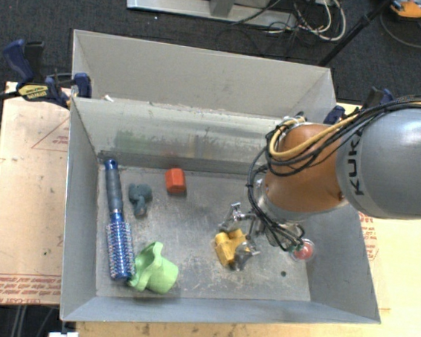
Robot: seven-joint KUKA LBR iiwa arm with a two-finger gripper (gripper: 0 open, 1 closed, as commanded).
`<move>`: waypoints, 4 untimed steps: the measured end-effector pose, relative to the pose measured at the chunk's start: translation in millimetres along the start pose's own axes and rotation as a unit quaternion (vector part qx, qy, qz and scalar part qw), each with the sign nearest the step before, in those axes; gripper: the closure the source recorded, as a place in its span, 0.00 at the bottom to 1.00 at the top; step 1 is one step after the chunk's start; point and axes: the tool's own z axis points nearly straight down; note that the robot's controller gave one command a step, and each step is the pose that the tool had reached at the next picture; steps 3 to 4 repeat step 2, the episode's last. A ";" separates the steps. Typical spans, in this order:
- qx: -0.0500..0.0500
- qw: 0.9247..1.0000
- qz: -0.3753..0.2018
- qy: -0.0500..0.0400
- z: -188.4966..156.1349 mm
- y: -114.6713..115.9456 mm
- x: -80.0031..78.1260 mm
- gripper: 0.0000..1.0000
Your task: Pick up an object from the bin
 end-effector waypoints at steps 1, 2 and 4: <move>0.001 0.999 -0.033 0.000 -116.2 23.7 5.7 1.00; 0.002 0.984 -0.176 0.001 -226.0 -22.8 18.5 1.00; 0.002 0.984 -0.176 0.001 -226.0 -22.8 18.5 1.00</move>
Offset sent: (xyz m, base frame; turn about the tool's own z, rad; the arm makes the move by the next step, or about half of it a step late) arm -0.0165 0.0186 0.1117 -0.0683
